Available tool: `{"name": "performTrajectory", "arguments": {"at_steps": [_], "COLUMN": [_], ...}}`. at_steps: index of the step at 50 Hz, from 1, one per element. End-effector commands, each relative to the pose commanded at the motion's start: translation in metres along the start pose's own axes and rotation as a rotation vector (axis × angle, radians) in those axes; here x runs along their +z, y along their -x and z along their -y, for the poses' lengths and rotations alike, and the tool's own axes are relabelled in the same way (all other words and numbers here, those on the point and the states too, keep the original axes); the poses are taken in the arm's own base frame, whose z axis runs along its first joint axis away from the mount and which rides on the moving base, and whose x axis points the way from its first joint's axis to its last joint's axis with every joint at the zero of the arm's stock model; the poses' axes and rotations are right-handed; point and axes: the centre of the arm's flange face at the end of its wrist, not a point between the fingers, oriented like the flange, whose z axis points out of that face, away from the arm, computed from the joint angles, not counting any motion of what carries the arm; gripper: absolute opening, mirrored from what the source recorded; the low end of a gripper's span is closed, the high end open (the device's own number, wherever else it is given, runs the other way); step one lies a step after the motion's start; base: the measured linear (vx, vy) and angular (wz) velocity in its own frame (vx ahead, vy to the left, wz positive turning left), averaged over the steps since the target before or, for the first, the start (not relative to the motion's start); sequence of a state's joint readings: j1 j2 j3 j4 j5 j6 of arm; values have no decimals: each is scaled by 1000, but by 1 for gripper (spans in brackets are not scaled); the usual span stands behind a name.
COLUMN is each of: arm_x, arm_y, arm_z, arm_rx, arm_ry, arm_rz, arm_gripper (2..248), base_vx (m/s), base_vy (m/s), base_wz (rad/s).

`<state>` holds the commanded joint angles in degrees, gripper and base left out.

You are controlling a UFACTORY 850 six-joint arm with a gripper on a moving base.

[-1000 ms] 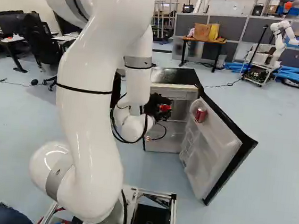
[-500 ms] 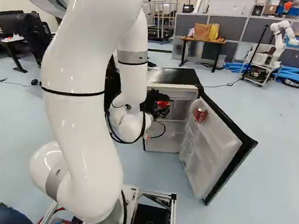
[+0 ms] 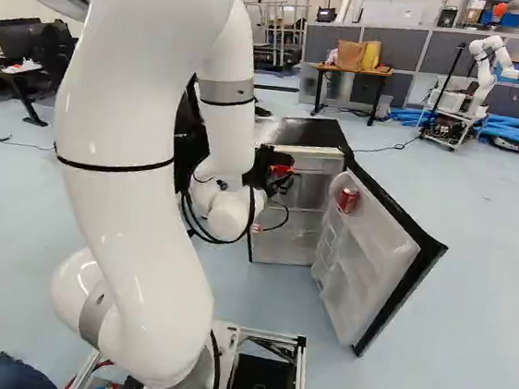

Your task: Grab a drink from the fridge

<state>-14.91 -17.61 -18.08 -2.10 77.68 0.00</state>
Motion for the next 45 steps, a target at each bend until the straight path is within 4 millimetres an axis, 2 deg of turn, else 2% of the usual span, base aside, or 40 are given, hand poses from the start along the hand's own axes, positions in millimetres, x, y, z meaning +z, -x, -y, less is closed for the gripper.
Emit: {"name": "performTrajectory", "arguments": {"at_steps": [45], "arm_x": [65], "arm_y": [-47], "arm_z": [-31], "arm_rx": [-16], "arm_ry": [10], "arm_rz": [-99], "arm_gripper": [94], "base_vx": [0], "base_vy": [0], "base_wz": [0]}}
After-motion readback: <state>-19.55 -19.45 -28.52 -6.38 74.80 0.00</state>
